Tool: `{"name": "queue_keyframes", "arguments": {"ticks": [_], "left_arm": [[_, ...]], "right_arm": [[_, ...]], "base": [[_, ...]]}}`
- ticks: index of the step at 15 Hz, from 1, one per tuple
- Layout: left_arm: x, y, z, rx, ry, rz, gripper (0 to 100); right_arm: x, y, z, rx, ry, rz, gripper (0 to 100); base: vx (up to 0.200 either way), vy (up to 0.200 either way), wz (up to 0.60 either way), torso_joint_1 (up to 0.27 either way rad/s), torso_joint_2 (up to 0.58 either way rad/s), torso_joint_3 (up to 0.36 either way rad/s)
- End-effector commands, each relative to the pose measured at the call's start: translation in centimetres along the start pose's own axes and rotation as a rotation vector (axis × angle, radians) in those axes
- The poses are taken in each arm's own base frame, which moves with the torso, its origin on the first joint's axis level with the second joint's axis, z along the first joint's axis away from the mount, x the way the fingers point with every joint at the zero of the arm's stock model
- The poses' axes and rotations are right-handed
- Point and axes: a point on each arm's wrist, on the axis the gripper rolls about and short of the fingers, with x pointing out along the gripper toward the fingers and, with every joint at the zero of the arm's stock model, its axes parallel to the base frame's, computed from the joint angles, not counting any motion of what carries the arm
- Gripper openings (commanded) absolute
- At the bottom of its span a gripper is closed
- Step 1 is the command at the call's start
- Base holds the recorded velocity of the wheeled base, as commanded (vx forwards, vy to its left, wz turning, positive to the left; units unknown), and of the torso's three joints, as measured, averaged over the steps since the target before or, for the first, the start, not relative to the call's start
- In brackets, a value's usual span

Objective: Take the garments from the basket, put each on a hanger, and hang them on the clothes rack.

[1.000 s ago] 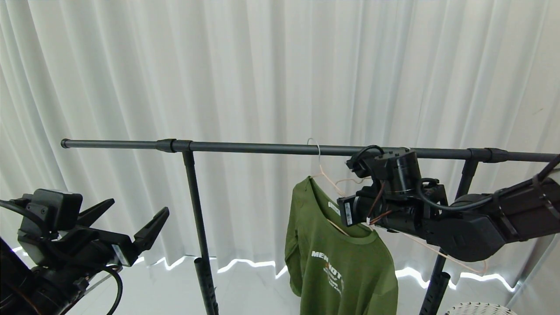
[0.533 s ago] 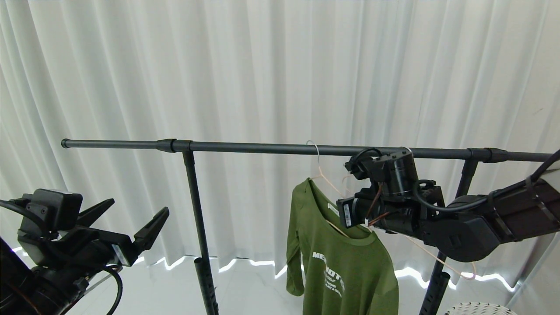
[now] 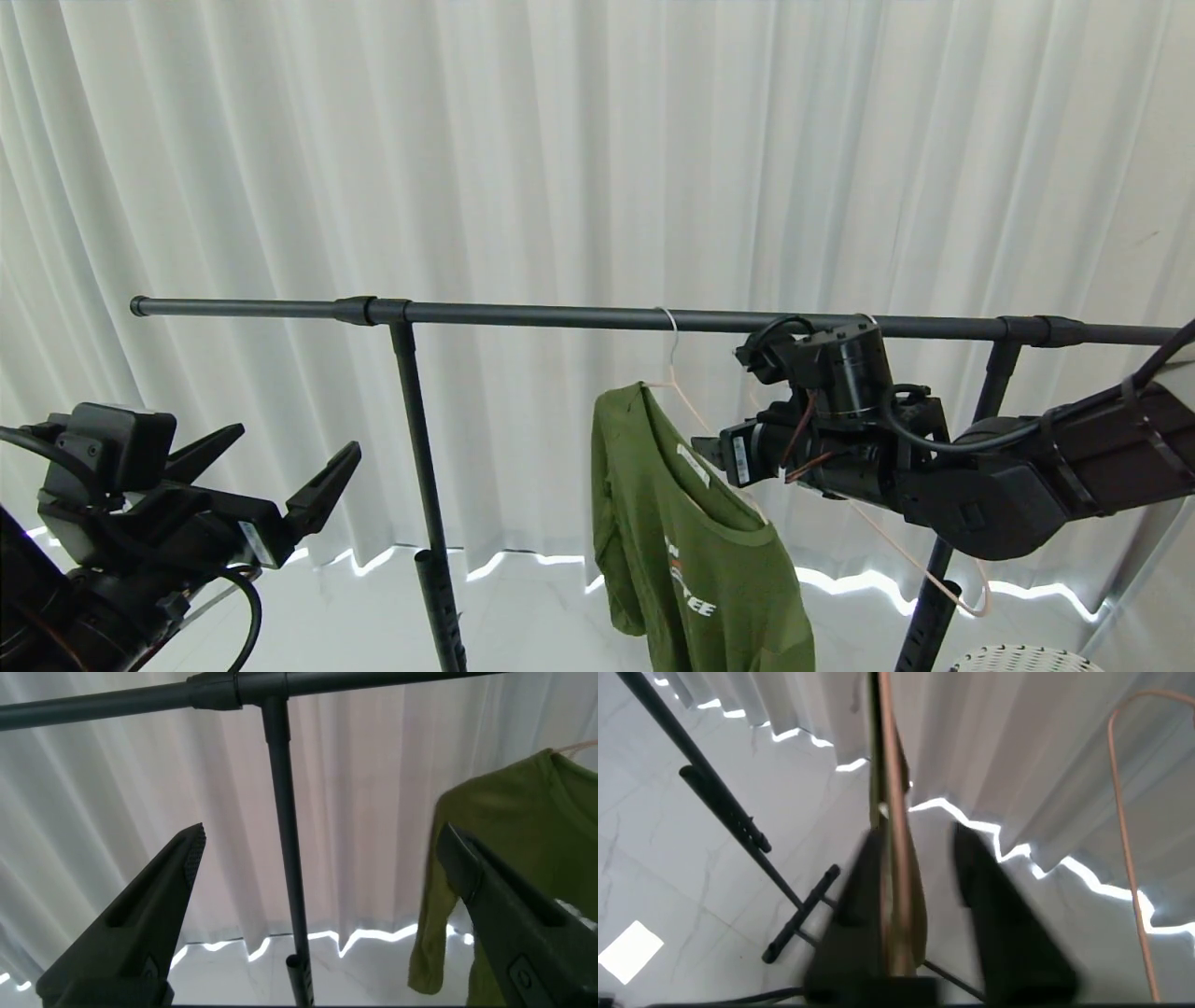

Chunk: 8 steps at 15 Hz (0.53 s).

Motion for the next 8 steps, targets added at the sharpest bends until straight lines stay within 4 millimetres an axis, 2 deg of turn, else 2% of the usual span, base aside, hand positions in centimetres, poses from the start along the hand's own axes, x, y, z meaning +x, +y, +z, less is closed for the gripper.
{"name": "queue_keyframes", "arguments": {"ticks": [1,4,8], "left_arm": [[0.0,0.0,0.0,0.000,0.001,-0.001,100],[0.0,0.0,0.0,-0.001,-0.001,0.001,100],[-0.1,0.4,0.1,-0.001,-0.004,0.025,100]], "right_arm": [[0.0,0.0,0.1,0.002,-0.005,-0.004,100],[-0.3,-0.1,0.1,0.013,-0.011,-0.009,100],[-5.3,-0.6,-0.3,0.017,-0.055,-0.015,100]], "base": [[0.000,0.000,0.00,0.000,0.00,0.000],[0.000,0.000,0.00,0.000,0.00,0.000],[0.000,0.000,0.00,0.000,0.00,0.000]]}}
